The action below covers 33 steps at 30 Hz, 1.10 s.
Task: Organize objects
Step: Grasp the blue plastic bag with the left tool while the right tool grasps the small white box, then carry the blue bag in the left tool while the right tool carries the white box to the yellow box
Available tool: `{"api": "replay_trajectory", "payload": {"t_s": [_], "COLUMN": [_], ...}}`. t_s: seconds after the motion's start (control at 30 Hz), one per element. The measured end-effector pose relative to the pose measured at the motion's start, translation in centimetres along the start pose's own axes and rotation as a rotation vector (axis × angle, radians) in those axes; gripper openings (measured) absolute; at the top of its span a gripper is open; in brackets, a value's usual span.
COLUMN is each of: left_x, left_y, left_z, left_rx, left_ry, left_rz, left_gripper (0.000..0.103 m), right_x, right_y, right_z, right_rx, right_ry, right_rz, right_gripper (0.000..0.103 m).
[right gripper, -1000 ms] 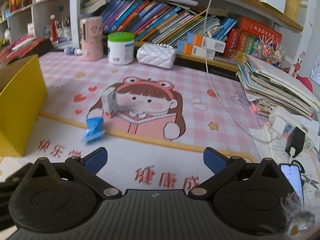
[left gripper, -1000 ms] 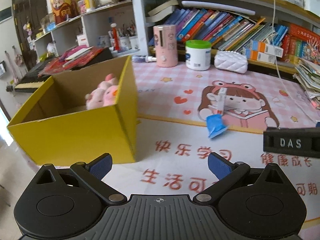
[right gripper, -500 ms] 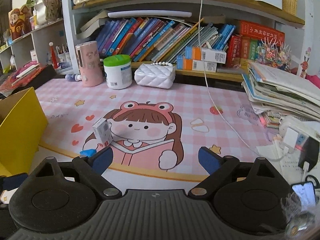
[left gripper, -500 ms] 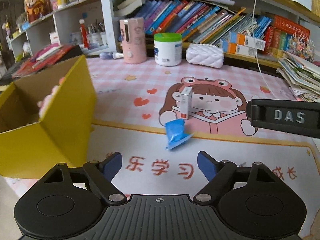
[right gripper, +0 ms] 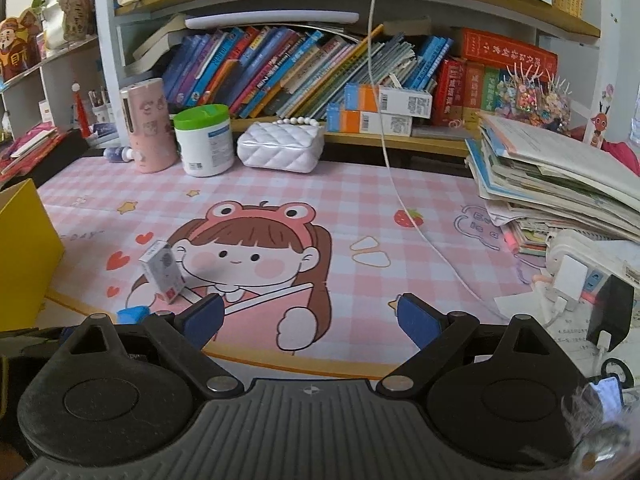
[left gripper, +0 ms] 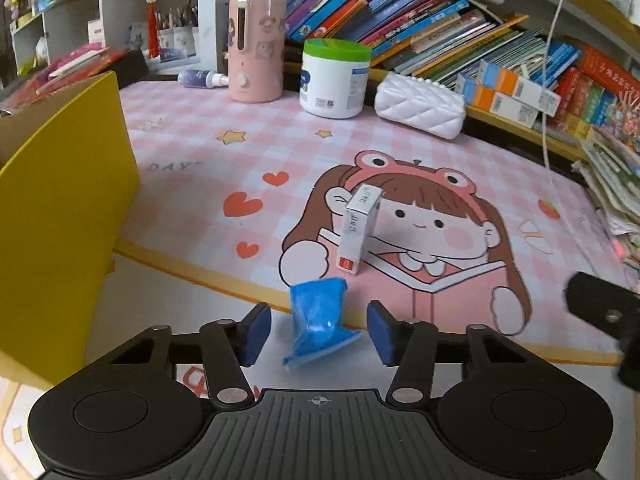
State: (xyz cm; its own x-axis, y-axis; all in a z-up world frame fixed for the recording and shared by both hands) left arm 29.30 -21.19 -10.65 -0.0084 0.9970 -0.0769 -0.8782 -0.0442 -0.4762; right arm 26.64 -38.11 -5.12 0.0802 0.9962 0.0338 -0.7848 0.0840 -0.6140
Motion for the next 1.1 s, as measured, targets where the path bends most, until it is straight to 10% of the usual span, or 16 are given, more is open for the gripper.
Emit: {"api": "replay_trajectory", "payload": {"t_s": [0.57, 0.83, 1.1], "left_x": [2.6, 4.9, 5.8], "left_y": [3.6, 5.1, 5.5], "left_z": [2.8, 5.2, 6.0], "left_rx": [0.053, 0.043, 0.037], "left_ry": [-0.020, -0.037, -0.038], "left_rz": [-0.082, -0.044, -0.022], "left_gripper": [0.030, 0.030, 0.030], "right_x": [6.5, 11.6, 11.8], "right_y": [-2.0, -2.8, -2.8], "right_z": [-4.2, -9.0, -10.4], "right_rx": [0.010, 0.006, 0.065], "right_ry": [-0.197, -0.217, -0.245], "right_rz": [0.232, 0.474, 0.456], "right_gripper": [0.092, 0.063, 0.019]}}
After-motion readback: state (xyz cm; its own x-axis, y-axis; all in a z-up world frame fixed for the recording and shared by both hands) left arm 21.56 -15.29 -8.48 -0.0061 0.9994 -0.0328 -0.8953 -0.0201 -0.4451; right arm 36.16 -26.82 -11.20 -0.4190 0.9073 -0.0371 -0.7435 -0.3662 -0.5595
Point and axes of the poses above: each gripper's, at about its wrist camera, not at the fingertips, and z roughly against the way its jaws point, x to its left, y to its underside, the point moved 4 cm from there along -z, roughly the way its jaws point, and after that the axes turned 14 degrees about x, right-handed, at the moved point
